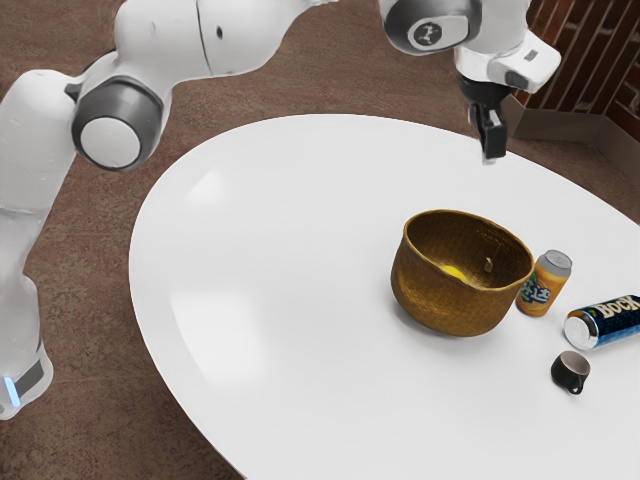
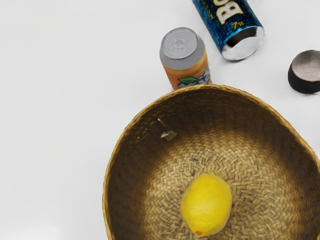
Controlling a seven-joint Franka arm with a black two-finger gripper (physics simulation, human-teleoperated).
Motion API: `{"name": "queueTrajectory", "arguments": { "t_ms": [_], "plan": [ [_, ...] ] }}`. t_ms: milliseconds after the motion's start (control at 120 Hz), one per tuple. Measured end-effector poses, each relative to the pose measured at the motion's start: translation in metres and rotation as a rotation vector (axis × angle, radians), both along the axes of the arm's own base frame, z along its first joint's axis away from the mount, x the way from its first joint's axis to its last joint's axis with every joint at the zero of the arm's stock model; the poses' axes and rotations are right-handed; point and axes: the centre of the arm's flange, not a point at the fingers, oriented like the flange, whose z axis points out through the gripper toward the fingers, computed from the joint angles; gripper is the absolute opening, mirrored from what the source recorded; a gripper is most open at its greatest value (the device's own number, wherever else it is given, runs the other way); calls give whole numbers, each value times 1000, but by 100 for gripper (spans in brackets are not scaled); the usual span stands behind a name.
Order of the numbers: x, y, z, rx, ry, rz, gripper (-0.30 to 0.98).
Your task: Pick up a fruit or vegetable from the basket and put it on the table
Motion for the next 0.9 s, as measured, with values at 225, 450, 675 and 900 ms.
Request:
{"name": "queueTrajectory", "arguments": {
  "t_ms": [225, 450, 675, 900],
  "plan": [
    [47, -25, -102, -18, 128, -59, 66],
    [82, -7, -176, -30, 221, -31, 66],
    [110, 10, -199, -87, 131, -31, 66],
    [115, 17, -254, -143, 202, -17, 66]
  ]
}}
